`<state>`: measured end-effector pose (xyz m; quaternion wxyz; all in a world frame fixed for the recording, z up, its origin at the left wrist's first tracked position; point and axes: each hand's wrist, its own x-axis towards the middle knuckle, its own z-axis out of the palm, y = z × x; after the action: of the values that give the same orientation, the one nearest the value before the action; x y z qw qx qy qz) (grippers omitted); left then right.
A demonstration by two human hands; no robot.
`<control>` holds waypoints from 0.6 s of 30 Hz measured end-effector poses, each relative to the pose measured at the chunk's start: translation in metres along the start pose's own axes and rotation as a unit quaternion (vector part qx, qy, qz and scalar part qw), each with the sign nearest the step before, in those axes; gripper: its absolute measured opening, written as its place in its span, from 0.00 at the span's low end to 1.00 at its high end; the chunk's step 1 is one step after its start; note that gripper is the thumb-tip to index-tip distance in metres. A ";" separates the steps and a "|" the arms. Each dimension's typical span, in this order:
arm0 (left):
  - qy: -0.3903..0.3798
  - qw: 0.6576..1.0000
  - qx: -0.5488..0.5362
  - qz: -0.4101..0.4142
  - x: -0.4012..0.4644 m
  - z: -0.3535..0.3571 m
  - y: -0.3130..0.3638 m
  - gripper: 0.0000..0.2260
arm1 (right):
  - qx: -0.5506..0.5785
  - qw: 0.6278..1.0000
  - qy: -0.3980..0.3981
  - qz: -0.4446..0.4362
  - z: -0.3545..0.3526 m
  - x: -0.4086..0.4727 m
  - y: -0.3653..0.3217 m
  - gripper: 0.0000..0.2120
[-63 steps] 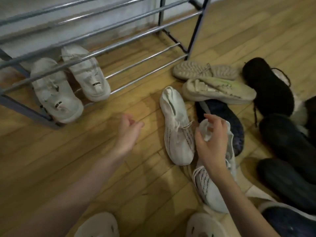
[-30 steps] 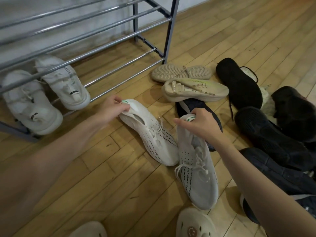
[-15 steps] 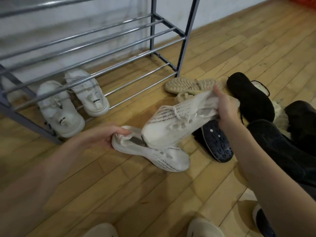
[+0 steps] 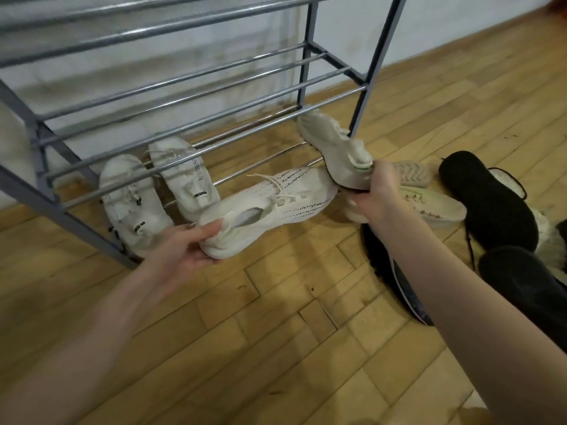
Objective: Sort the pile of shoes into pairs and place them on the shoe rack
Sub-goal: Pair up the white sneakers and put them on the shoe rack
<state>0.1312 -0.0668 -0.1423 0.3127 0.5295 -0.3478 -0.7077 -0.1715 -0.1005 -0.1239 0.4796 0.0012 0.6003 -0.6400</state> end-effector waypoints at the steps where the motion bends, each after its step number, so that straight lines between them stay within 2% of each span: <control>1: -0.004 1.000 -0.008 -0.009 -0.001 0.005 -0.002 0.21 | -0.019 1.000 0.004 -0.022 0.005 0.007 0.001 0.12; 3: -0.005 0.998 -0.056 -0.042 -0.002 0.013 -0.010 0.19 | -0.044 0.997 0.016 -0.055 0.013 0.023 0.001 0.16; 6: -0.003 0.989 -0.133 -0.068 0.000 0.021 -0.020 0.18 | -0.053 0.997 0.007 -0.053 0.021 0.048 0.004 0.18; 9: 0.006 0.987 -0.151 -0.052 0.010 0.030 -0.019 0.14 | -0.097 0.994 -0.006 -0.059 0.036 0.073 0.005 0.12; 12: 0.039 0.986 -0.157 -0.034 0.025 0.037 -0.017 0.06 | -0.166 0.982 -0.027 -0.081 0.054 0.112 0.008 0.16; 18: 0.054 0.975 -0.210 -0.035 0.028 0.037 -0.015 0.15 | -0.211 0.967 -0.037 -0.136 0.079 0.210 0.017 0.22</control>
<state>0.0874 -0.0751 -0.1627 0.4106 0.5011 -0.1550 -0.7459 -0.2283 -0.2870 -0.2362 0.3990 -0.2053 0.6980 -0.5581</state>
